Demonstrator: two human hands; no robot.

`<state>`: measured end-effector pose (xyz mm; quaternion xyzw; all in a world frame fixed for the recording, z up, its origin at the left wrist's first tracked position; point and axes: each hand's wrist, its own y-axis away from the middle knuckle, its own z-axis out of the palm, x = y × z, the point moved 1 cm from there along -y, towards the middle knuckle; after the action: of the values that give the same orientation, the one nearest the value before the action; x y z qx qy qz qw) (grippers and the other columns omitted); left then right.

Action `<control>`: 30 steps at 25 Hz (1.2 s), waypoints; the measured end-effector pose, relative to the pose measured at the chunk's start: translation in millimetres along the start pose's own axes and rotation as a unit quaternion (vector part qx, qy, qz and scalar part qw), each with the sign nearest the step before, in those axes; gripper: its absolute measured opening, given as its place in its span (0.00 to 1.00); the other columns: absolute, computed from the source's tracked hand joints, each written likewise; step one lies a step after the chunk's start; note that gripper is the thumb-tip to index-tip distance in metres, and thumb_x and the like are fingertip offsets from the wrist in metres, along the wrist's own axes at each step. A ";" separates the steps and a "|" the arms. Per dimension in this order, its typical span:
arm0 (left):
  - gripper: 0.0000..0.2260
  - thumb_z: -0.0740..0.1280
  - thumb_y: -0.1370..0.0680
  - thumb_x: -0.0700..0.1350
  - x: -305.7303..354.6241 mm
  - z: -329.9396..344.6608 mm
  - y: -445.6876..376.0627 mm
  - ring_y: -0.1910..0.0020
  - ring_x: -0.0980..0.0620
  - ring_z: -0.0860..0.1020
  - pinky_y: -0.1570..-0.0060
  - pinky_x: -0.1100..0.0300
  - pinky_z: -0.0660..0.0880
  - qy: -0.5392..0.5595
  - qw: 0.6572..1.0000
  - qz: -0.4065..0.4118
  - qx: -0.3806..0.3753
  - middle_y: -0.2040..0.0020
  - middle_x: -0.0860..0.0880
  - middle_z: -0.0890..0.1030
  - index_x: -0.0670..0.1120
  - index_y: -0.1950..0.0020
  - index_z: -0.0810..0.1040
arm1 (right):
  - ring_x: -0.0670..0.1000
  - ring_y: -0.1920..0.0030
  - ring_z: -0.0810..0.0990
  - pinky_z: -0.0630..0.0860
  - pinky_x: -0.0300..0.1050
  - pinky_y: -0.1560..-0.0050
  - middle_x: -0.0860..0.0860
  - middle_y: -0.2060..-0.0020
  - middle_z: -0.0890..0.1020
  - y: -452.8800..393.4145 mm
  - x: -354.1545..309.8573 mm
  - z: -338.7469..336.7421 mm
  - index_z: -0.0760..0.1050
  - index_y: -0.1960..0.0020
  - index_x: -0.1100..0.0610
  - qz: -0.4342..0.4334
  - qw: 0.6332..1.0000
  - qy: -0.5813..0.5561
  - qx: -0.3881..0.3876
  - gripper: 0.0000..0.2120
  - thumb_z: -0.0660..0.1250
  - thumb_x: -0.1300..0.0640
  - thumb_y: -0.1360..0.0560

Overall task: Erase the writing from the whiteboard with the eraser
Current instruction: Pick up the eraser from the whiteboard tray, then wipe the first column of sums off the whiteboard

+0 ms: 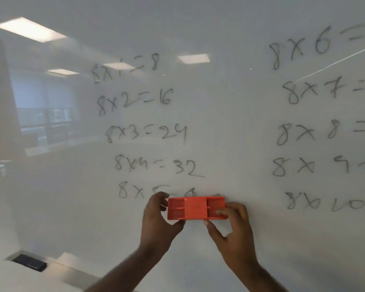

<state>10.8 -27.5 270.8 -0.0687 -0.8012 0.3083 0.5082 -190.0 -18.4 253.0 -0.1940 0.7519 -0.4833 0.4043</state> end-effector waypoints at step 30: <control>0.36 0.50 0.20 0.67 38.2 -239.3 -325.8 0.18 0.57 0.51 0.21 0.56 0.49 -0.284 0.869 0.370 0.167 0.17 0.51 0.56 0.49 0.16 0.54 | 0.55 0.40 0.74 0.61 0.51 0.37 0.52 0.42 0.76 -339.4 -169.8 36.1 0.71 0.28 0.53 -0.243 0.888 0.388 0.045 0.29 0.73 0.50 0.27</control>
<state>263.9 -170.6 554.2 -0.1836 -0.7637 0.6089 0.1113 -93.4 -78.4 616.9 -0.1492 0.7557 -0.6364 -0.0412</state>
